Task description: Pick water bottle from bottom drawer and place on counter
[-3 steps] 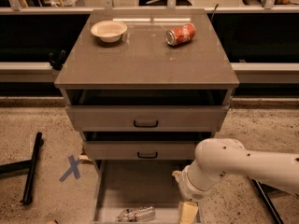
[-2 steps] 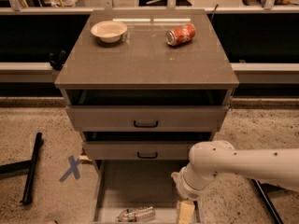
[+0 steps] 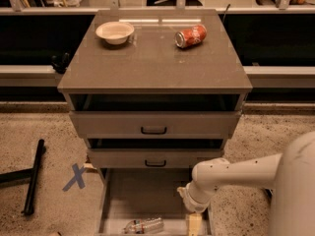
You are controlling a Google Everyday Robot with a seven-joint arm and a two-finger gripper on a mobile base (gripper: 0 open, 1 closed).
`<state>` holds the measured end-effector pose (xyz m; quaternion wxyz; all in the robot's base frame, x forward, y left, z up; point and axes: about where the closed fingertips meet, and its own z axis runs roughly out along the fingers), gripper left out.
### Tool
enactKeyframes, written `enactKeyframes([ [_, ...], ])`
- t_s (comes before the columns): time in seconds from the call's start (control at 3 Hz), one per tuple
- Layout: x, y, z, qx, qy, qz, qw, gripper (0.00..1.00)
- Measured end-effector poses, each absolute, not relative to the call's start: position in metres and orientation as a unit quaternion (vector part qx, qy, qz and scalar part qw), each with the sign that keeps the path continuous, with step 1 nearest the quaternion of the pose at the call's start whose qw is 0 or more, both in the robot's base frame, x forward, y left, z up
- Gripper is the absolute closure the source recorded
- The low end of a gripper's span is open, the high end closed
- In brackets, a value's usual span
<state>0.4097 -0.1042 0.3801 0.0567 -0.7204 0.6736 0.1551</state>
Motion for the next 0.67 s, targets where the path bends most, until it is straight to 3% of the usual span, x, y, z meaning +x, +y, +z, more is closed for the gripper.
enactKeyframes([
  [0.67,0.439,-0.079,0.295,-0.753,0.619,0.196,0.107,0.0],
])
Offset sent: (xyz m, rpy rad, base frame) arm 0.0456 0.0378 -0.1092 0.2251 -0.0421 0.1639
